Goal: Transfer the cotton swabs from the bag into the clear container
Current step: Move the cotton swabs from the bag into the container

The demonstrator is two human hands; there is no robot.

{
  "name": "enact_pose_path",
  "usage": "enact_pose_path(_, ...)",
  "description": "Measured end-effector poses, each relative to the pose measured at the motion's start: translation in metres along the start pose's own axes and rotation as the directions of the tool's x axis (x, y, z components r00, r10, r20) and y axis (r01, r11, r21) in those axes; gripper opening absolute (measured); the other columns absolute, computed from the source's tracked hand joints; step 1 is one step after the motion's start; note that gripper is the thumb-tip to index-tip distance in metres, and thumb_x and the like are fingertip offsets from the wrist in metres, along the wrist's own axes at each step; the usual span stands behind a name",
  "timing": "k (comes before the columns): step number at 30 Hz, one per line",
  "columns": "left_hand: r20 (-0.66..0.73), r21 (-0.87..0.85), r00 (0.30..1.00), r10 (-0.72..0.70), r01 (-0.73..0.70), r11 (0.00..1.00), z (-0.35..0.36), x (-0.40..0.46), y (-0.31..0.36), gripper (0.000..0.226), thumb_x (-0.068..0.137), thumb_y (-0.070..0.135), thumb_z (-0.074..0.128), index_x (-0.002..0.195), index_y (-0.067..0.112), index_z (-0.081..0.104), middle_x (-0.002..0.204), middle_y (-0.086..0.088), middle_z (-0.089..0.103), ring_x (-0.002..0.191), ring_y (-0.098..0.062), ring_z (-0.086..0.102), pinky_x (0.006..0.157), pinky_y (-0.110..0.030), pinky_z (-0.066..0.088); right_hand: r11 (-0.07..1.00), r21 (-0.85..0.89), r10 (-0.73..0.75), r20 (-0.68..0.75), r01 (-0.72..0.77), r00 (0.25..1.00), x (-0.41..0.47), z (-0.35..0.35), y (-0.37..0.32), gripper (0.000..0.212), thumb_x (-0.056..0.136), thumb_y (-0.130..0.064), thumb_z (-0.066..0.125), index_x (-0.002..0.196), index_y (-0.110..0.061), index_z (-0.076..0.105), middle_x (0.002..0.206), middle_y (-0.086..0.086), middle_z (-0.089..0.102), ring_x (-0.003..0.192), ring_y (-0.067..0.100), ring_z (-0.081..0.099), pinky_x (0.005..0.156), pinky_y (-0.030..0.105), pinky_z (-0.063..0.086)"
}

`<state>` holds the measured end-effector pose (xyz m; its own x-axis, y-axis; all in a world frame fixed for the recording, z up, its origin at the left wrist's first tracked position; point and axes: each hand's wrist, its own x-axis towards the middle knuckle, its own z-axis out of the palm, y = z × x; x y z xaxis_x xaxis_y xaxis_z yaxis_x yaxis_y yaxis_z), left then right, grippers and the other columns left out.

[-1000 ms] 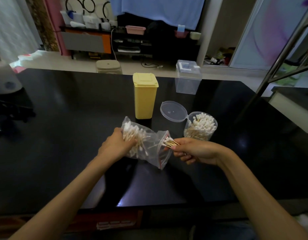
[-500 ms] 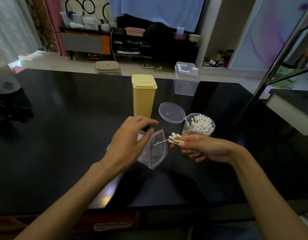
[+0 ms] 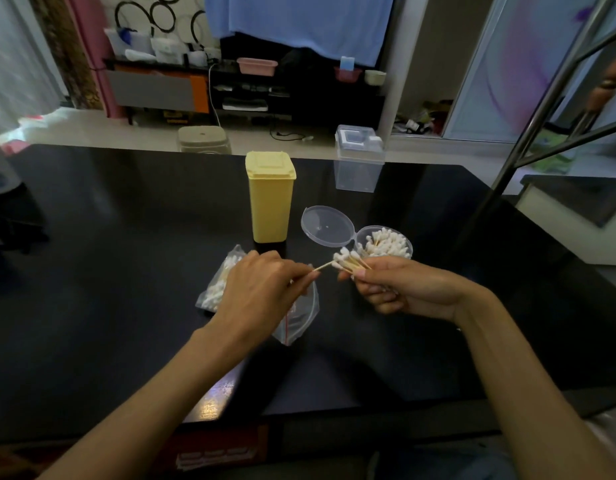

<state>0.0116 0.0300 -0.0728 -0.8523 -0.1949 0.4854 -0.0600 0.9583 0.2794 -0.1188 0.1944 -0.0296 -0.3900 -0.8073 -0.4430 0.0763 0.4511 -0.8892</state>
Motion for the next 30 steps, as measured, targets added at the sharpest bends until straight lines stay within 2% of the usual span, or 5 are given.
enact_pose_path(3,0.093,-0.364,0.967,-0.237,0.254,0.896,0.003,0.001,0.013,0.027,0.094,0.042,0.047,0.087,0.031,0.071,0.062,0.017,0.068,0.061,0.0,0.06,0.064,-0.03,0.051,0.982,0.155,-0.078,-0.174,0.106,0.982,0.008,0.011,-0.001,0.021,0.101,-0.019,0.037,0.102,-0.009,0.055,0.061,-0.004,0.038,0.048,0.004,0.032,0.043,0.013,0.026)
enact_pose_path(8,0.242,-0.705,0.898,-0.367,0.422,0.569,0.005,0.003,0.026,0.027,0.096,0.029,0.05,0.079,0.023,0.07,0.058,0.006,0.07,0.056,-0.006,0.058,0.066,-0.03,0.048,0.953,0.189,-0.157,-0.359,0.236,0.92,0.024,0.035,0.001,0.025,0.102,-0.021,0.031,0.103,-0.014,0.054,0.06,-0.005,0.037,0.044,0.002,0.034,0.043,0.014,0.028)
enact_pose_path(19,0.282,-0.344,0.935,-0.214,0.307,0.888,0.007,0.0,0.018,0.041,0.089,0.052,0.038,0.076,0.027,0.067,0.068,0.003,0.067,0.064,-0.009,0.061,0.071,-0.041,0.053,0.97,-0.156,-0.229,-0.304,0.189,0.925,0.026,0.054,-0.001,0.026,0.102,-0.025,0.033,0.094,-0.017,0.057,0.089,0.013,0.063,0.082,0.017,0.057,0.076,0.03,0.048)
enact_pose_path(25,0.358,-0.515,0.844,-0.398,0.535,0.67,-0.012,0.011,0.002,0.056,0.093,0.06,0.025,0.087,0.018,0.062,0.066,0.001,0.064,0.05,-0.011,0.056,0.069,-0.037,0.052,0.968,-0.219,-0.146,-0.111,0.119,0.983,0.013,0.038,-0.002,0.023,0.102,-0.026,0.032,0.091,-0.017,0.049,0.075,-0.005,0.052,0.062,0.006,0.041,0.057,0.019,0.033)
enact_pose_path(30,0.436,-0.407,0.833,-0.342,0.521,0.75,-0.009,0.01,0.005,0.06,0.083,0.07,0.022,0.087,0.018,0.053,0.066,0.002,0.054,0.068,-0.021,0.057,0.077,-0.041,0.051,0.982,-0.161,-0.065,0.196,0.098,0.978,0.014,0.042,0.005,0.023,0.101,-0.029,0.035,0.088,-0.016,0.049,0.06,-0.007,0.035,0.051,0.004,0.027,0.048,0.017,0.023)
